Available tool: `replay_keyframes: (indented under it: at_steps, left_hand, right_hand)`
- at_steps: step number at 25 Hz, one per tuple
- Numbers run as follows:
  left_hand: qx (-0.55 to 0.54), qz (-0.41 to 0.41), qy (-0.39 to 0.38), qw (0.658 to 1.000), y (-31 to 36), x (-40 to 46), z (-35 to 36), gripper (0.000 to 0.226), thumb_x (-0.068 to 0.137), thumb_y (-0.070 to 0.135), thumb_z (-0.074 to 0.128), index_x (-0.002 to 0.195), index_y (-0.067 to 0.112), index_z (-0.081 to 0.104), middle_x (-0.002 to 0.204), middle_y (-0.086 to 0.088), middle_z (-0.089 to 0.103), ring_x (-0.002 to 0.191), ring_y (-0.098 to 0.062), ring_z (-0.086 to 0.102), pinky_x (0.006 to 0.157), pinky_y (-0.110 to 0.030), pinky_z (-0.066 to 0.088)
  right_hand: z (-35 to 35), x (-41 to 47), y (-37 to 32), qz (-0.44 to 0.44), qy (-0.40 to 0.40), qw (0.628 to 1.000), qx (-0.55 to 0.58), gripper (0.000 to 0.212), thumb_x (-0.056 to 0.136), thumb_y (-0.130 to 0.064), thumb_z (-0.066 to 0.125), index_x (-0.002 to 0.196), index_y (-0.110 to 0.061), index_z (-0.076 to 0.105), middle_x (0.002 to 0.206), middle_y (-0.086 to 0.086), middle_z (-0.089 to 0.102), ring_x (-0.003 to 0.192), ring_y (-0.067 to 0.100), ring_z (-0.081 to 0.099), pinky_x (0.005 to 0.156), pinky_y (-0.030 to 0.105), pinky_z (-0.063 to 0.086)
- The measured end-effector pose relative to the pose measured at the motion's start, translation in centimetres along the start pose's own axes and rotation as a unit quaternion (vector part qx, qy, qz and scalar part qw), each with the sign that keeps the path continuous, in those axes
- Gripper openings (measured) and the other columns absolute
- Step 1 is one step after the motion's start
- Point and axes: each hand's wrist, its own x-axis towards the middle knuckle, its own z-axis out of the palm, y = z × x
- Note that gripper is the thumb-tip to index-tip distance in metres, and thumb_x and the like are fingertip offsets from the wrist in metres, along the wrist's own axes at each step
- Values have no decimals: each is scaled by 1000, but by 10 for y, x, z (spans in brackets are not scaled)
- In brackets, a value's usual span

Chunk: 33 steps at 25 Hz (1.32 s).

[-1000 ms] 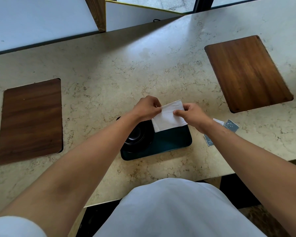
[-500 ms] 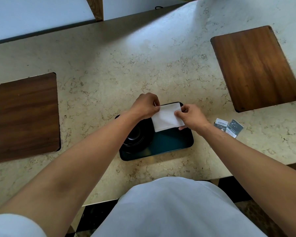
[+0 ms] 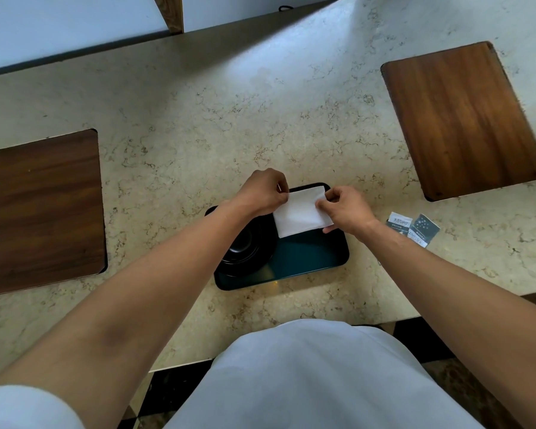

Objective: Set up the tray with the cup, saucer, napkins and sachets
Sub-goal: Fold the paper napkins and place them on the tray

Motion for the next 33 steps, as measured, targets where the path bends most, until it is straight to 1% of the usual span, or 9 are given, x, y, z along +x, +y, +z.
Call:
replay_keyframes:
  at_steps: [2,4,7,10,12,14,19,26,33]
  left_hand:
    - [16,8,-3,1000,0,0,3,13,91,13,62,96,11,74,90,4,63,85,-15,59,62,-17,39]
    - [34,11,-6,999,-1,1,5,14,92,12,60,96,11,73,90,2,64,87,-18,61,68,-23,43]
    - [80,21,-10,997,-4,1,7,14,92,12,58,97,10,72,95,-5,70,89,-24,64,73,-33,52]
    - [109,27,-11,994,-6,0,8,14,93,15,59,99,9,70,97,-9,70,90,-27,64,80,-41,56]
    - [121,32,-10,992,-6,0,9,14,94,17,59,99,10,70,97,-8,69,89,-27,64,80,-43,57]
    - [133,39,-5,990,-5,1,8,13,94,14,57,97,10,69,95,-8,70,88,-28,65,78,-43,57]
    - [149,59,6,987,-5,4,8,15,92,10,57,94,7,71,98,-9,66,90,-27,61,76,-39,53]
    - [152,57,5,987,-8,6,8,14,91,9,57,95,6,71,100,-11,64,92,-28,60,76,-38,51]
    - [139,51,18,989,-9,6,9,9,93,14,59,95,8,66,99,-9,63,91,-27,59,75,-38,48]
  right_hand:
    - [1,-1,0,-15,5,999,-29,23,99,-25,66,114,-7,66,111,6,66,79,24,74,58,37,65]
    - [2,-2,0,-33,14,997,-73,17,100,-28,65,102,-11,67,101,4,70,62,21,75,56,37,64]
    - [4,-3,2,-43,23,993,-110,19,101,-29,62,98,-11,67,88,7,73,52,17,73,55,39,64]
    - [4,-5,1,-54,41,986,-155,21,101,-32,60,100,-12,67,89,6,72,62,19,74,62,42,64]
    - [1,-5,-1,-64,65,977,-194,24,100,-34,58,100,-13,70,96,6,71,78,22,71,73,43,62]
    - [-2,-4,-4,-65,77,970,-221,27,98,-37,58,99,-13,70,98,7,71,85,24,67,76,40,59]
    - [-3,-7,-9,-67,67,959,-266,31,98,-40,57,105,-12,67,100,7,67,90,27,65,78,43,59]
    - [-2,-11,-11,-72,56,945,-313,32,98,-42,60,95,-11,68,92,8,68,83,25,65,76,42,59]
    - [-2,-15,-12,-78,101,929,-348,37,97,-48,61,94,-12,71,89,8,71,83,27,67,76,44,60]
